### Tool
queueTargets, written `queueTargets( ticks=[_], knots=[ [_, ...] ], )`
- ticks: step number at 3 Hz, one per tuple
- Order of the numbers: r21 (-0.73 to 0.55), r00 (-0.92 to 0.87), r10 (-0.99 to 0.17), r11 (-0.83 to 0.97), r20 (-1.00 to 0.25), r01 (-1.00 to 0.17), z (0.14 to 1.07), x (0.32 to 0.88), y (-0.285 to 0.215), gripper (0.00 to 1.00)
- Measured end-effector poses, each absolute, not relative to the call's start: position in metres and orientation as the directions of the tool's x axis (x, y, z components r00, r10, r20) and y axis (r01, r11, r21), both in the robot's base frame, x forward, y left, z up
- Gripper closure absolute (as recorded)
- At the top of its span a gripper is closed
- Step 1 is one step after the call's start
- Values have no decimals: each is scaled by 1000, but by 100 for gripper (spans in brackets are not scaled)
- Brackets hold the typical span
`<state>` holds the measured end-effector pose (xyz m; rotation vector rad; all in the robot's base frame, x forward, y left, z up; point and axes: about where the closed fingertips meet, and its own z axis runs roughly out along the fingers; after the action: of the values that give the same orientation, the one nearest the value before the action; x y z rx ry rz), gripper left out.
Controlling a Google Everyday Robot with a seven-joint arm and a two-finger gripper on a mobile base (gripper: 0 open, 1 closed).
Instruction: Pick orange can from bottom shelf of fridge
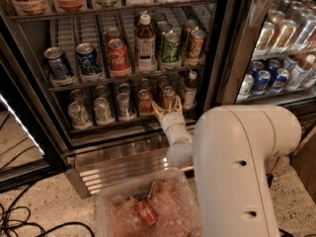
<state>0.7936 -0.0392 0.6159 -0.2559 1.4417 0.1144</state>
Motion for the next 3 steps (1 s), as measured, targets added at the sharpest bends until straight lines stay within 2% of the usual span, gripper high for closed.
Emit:
queueTargets(
  ticks=[3],
  knots=[
    [-62, 65, -48, 970, -997, -233, 596, 810, -36, 31]
  ],
)
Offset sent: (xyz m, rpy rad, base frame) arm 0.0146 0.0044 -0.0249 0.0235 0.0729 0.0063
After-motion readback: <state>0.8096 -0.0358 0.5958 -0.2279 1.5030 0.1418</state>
